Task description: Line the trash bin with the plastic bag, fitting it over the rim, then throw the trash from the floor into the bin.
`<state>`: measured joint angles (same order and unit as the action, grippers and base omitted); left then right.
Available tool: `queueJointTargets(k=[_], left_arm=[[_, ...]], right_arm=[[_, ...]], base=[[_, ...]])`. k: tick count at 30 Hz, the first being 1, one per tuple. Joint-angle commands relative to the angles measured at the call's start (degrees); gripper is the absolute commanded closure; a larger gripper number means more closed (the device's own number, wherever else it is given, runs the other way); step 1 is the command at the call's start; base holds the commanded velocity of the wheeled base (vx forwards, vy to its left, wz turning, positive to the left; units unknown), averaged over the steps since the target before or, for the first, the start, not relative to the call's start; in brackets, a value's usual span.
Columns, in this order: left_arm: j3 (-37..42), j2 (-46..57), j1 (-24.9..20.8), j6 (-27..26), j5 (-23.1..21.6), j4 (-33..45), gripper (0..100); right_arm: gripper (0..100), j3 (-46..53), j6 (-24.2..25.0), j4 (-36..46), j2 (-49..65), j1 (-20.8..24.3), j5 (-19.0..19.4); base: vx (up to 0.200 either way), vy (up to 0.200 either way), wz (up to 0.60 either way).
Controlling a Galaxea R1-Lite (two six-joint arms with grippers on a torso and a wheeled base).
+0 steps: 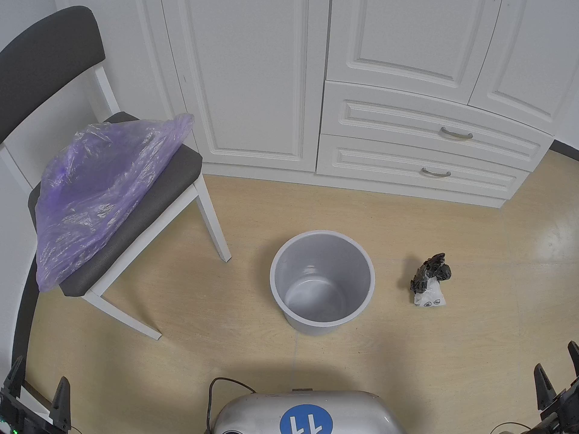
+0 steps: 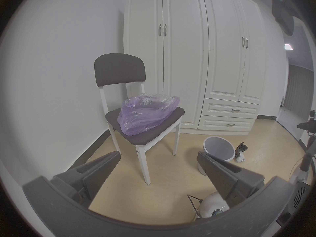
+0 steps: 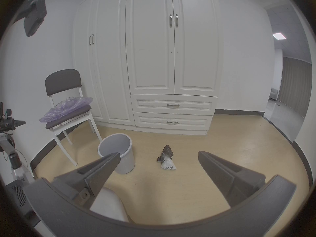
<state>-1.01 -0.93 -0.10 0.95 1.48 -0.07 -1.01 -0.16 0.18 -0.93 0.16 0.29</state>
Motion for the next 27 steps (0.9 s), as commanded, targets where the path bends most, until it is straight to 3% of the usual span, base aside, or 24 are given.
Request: queueJointTargets(k=[1,27], left_arm=[[1.0,0.9,0.0,0.0,0.0,0.1,0],[1.0,0.9,0.1,-0.8,-0.1,0.1,0]], right_arm=[[0,1.0,-0.2,0.0,0.9,0.0,0.1],[0,1.0,0.0,0.1,0.9,0.0,0.4]], base=[[0.0,0.0,0.0],[0.0,0.0,0.0]])
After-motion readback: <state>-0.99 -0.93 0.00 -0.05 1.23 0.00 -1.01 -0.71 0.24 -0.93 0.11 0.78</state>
